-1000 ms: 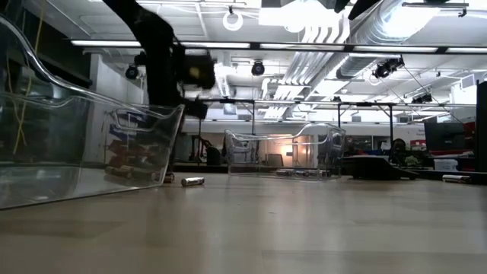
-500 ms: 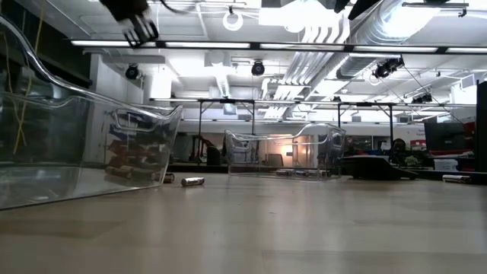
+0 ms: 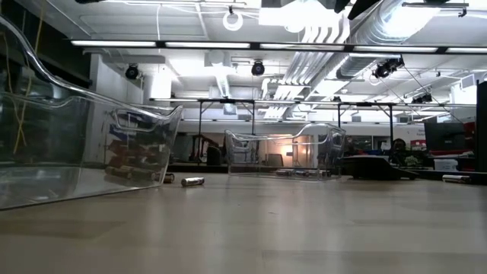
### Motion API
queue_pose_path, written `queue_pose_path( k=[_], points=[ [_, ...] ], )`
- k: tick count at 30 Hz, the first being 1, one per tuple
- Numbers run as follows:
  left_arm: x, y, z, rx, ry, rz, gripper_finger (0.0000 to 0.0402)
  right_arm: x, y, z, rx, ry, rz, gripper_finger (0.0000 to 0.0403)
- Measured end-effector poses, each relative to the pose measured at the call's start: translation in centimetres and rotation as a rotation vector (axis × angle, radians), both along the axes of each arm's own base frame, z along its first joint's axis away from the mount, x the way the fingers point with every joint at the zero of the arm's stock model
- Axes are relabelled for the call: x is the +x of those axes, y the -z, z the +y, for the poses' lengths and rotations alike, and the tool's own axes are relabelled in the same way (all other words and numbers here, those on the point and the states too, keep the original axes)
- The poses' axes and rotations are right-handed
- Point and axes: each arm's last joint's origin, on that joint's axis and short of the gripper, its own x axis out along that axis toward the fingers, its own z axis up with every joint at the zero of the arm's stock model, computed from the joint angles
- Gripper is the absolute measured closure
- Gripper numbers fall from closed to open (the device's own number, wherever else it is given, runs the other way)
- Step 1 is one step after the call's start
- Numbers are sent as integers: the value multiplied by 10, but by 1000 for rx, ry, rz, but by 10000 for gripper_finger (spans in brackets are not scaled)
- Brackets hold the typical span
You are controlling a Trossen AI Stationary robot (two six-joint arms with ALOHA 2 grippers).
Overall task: Sort batteries
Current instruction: Put the black battery into the bottom transparent bin, then move the bottom transparent bin to the middle right of the table
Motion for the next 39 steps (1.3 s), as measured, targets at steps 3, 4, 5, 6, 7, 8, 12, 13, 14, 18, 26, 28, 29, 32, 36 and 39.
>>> queue_pose_path(
  k=[3, 4, 5, 6, 7, 8, 12, 13, 14, 18, 26, 28, 29, 32, 36, 39],
  points=[
    [3, 11, -4, -33, -30, 25, 366, 0, 0, 0, 0, 0, 0, 242],
    [3, 15, -5, -42, -42, 49, 363, 0, 0, 0, 0, 0, 0, 242],
    [4, 21, -6, -51, -52, 86, 359, 0, 0, 0, 0, 0, 0, 242],
    [4, 27, -7, -60, -62, 134, 355, 0, 0, 0, 0, 0, 0, 242],
    [4, 33, -8, -62, -65, 181, 349, 0, 0, 0, 0, 0, 0, 242],
    [5, 38, -9, -57, -73, 225, 344, 0, 0, 0, 0, 0, 0, 242],
    [6, 52, -12, 9, -110, 304, 314, 0, 0, 0, 0, 0, 0, 242],
    [7, 53, -12, 31, -124, 305, 305, 0, 0, 0, 0, 0, 0, 242],
    [8, 55, -12, 51, -139, 307, 297, 0, 0, 0, 0, 0, 0, 242],
    [13, 58, -10, 122, -206, 285, 264, 0, 0, 0, 0, 0, 0, 242],
    [19, 71, -9, 275, -167, 287, 237, 19, -3, 6, 46, -116, -111, 242],
    [17, 75, -9, 316, -144, 306, 244, 36, 1, 9, 94, -264, -172, 245],
    [15, 76, -9, 332, -135, 316, 250, 46, 5, 11, 126, -341, -216, 248],
    [11, 76, -9, 368, -119, 351, 273, 75, 24, 10, 205, -509, -383, 264],
    [5, 57, -8, 507, -145, 389, 316, 107, 64, -4, 320, -574, -489, 292],
    [0, 37, -8, 625, -187, 378, 375, 131, 89, -7, 377, -627, -511, 353]
  ],
)
